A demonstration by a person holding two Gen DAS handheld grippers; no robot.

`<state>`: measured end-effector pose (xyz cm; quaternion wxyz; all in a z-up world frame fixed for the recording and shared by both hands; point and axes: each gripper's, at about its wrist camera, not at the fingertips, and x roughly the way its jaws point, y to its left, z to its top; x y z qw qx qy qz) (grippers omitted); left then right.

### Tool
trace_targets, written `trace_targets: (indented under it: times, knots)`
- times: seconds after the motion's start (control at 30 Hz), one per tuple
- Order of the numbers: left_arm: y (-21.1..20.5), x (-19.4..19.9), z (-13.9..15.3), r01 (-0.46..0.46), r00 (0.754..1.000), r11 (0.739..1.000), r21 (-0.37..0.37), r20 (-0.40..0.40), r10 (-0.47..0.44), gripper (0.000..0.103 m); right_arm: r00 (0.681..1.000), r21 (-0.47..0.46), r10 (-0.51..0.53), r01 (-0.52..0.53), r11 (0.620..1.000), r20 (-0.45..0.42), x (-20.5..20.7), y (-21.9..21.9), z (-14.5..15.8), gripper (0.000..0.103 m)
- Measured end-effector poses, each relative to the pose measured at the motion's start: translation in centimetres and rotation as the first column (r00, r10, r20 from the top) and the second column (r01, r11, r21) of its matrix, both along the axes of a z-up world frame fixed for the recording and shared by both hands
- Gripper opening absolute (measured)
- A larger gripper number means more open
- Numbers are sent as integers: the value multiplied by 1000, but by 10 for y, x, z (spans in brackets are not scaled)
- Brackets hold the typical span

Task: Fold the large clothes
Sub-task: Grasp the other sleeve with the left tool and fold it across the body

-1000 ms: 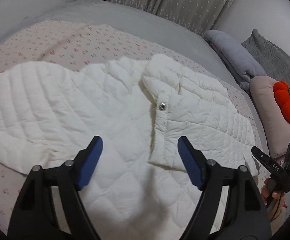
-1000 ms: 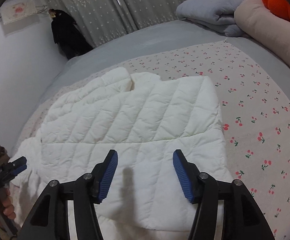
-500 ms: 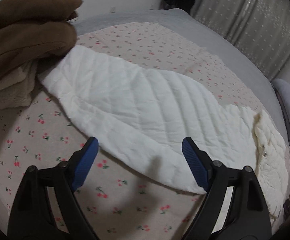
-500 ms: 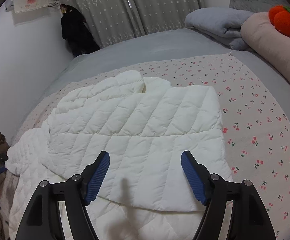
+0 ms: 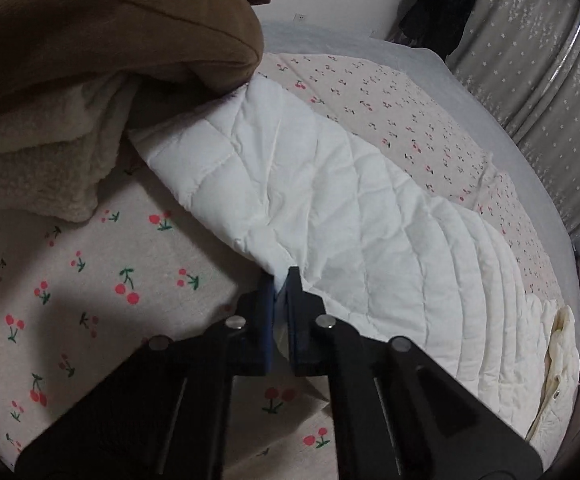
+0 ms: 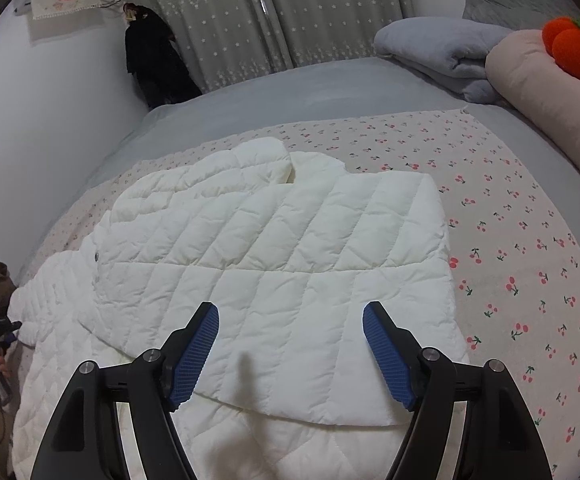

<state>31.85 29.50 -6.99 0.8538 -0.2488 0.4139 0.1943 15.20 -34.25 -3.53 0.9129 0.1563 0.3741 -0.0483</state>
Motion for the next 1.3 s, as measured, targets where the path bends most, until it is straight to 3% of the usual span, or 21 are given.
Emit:
trace_targets:
  times: [0.13,0.23,0.33,0.47,0.6,0.73,0.9,0.97,1.07,1.13,1.2,1.23,1.27,1.3]
  knots:
    - [-33,-5,45,56,987,986,157,139,-78,4,1000,0,1,-1,1000,-9,3,0,-3,77]
    - [-69,-11,88,127,951,972,199,252,-176,3,1000,2,4,-4,1000,-18,5,1,-6,77]
    - [-113,-17,131,229,887,945,234,349,-302,3,1000,0,12,-12,1000,-19,5,4,-6,77]
    - [-182,-25,176,377,778,873,309,406,-479,3,1000,6,13,-13,1000,-7,4,3,-3,77]
    - [-251,-42,194,524,660,773,358,403,-634,3,1000,32,5,-5,999,-4,2,-2,-3,77]
    - [-309,-47,183,664,548,661,349,376,-748,3,1000,78,-4,4,997,0,1,-7,-3,77]
    - [-371,-54,135,822,428,503,267,293,-855,3,1000,94,-10,10,996,1,-1,-9,-2,77]
    - [-395,-59,110,884,369,421,203,249,-895,4,1000,100,-8,8,995,-1,-1,-9,-2,77]
    - [-422,-64,60,948,291,301,100,110,-951,6,1000,101,-5,5,995,-2,-1,-7,-2,77]
    - [-431,-64,33,963,263,262,59,-5,-965,6,1000,102,0,1,995,-7,-1,-7,-2,77]
    - [-425,-70,32,967,245,245,64,-1,-969,13,1000,103,2,-1,995,-9,-1,-7,-3,77]
    - [-420,-74,36,971,230,230,57,4,-973,26,1000,103,3,-3,995,-8,-1,-7,-2,77]
    - [-412,-79,42,975,216,217,51,12,-976,45,1000,102,6,-5,995,-6,-1,-6,-2,77]
    - [-405,-85,50,977,203,204,57,24,-979,53,1000,101,6,-5,995,-5,0,-6,-2,77]
